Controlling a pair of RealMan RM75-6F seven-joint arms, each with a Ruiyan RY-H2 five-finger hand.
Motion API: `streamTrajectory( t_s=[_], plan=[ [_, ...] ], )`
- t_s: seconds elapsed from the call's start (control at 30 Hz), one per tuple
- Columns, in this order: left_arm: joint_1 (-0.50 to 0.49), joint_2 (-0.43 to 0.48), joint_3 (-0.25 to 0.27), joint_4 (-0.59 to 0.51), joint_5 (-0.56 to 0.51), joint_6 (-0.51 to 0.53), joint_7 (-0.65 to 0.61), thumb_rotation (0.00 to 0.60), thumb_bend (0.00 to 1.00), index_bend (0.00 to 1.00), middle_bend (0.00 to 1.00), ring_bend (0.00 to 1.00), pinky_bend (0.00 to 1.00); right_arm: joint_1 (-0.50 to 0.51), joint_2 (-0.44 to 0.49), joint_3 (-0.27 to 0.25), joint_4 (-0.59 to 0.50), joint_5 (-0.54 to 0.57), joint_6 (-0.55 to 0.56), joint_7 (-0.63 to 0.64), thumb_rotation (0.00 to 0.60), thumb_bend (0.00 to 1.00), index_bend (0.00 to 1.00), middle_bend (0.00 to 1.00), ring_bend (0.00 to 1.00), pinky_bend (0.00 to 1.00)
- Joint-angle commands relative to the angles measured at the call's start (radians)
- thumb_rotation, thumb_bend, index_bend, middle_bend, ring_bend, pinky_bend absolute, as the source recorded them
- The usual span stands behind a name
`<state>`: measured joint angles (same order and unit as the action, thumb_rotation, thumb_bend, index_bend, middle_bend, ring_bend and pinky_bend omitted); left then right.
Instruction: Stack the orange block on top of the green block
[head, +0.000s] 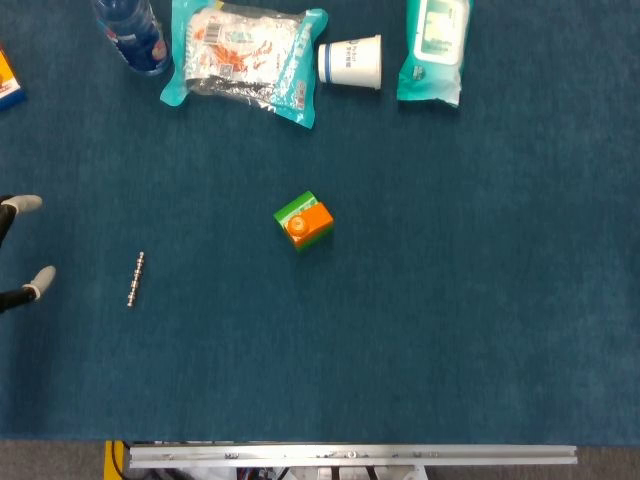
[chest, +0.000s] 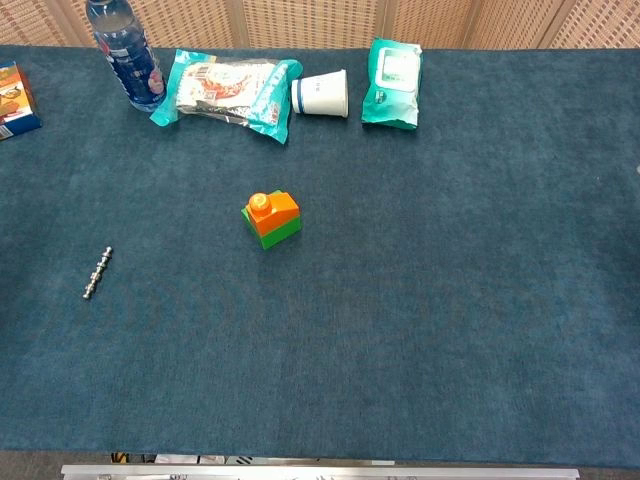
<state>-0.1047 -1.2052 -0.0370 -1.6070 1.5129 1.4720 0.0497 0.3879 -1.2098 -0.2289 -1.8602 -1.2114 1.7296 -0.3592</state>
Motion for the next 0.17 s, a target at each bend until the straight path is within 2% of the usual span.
streamTrajectory(
  t_s=[0.03, 0.17],
  plan=[
    [0.001, 0.0, -0.002, -0.004, -0.003, 0.003, 0.002, 0.6, 0.16, 0.28, 0.33, 0.28, 0.25, -0.051, 0.007, 0.004, 0.026, -0.04, 0.02, 0.026, 0.6, 0.25, 0.14, 0.3, 0.14, 0.21],
    [0.004, 0.001, 0.0, -0.009, -0.001, 0.009, 0.004, 0.6, 0.16, 0.27, 0.33, 0.28, 0.25, -0.09, 0.01, 0.022, 0.032, -0.07, 0.021, 0.035, 0.6, 0.25, 0.14, 0.3, 0.14, 0.21]
  ],
)
